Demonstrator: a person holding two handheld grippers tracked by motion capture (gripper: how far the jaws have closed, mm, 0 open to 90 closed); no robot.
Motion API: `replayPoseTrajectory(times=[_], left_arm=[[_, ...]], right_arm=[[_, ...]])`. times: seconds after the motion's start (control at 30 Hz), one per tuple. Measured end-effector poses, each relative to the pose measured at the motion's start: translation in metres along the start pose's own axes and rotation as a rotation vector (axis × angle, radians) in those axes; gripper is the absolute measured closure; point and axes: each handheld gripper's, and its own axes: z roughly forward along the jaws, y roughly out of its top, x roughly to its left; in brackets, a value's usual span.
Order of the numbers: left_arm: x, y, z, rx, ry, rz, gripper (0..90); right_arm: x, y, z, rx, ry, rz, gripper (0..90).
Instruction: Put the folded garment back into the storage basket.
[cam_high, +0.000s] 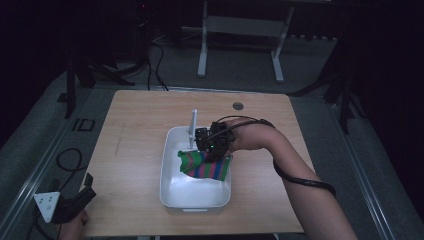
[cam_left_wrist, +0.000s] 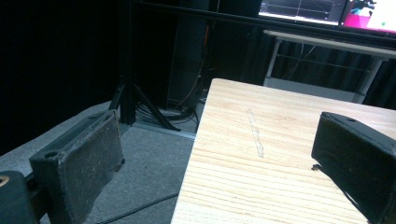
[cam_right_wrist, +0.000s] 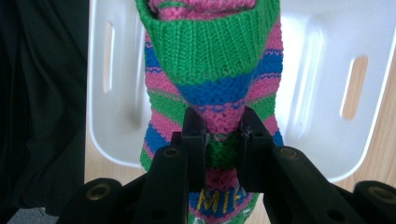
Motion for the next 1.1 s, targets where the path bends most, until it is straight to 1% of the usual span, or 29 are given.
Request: replayPoseTrajectory(times=[0.07,0.17,0.33,0.43,0.6,0.67,0.7,0.73,0.8,0.97,1.1], left_arm=[[0.0,0.0,0.0,-0.001,-0.001,-0.002,2.3],[0.0,0.0,0.0,-0.001,-0.002,-0.002,2.3],[0.001,0.0,0.0,-0.002,-0.005,-0.002,2.3],[0.001,0.0,0.0,-0.001,-0.007,-0.003,2.3],[0.001,0.0,0.0,-0.003,-0.007,-0.006,2.3],[0.001,0.0,0.0,-0.004,-0.008,-0.006,2.3],[0.001,0.0,0.0,-0.003,-0.009,-0.005,2.3],[0.001,0.0,0.0,-0.004,-0.009,-0.004,2.3],[0.0,0.0,0.0,-0.004,-0.011,-0.003,2.3],[0.0,0.0,0.0,-0.004,-0.012,0.0,2.3],[0.0,0.0,0.0,-0.003,-0.014,0.001,2.3]], right_arm=[[0.0,0.006,0.0,-0.003,-0.001,-0.013,76.0],[-0.001,0.012,-0.001,-0.001,-0.006,-0.014,76.0],[-0.004,0.012,0.008,0.015,0.002,-0.021,75.9],[-0.007,0.01,0.018,0.017,-0.001,-0.023,75.9],[-0.011,0.005,0.038,0.024,0.011,-0.02,75.8],[-0.012,0.004,0.048,0.038,0.014,-0.016,75.8],[-0.014,0.003,0.052,0.044,0.014,-0.022,75.8],[-0.015,0.002,0.058,0.051,0.015,-0.015,75.8],[-0.016,0.001,0.064,0.054,0.024,-0.002,75.8],[-0.019,-0.003,0.084,0.068,0.043,0.0,75.8],[-0.021,-0.005,0.099,0.074,0.063,0.014,75.7]])
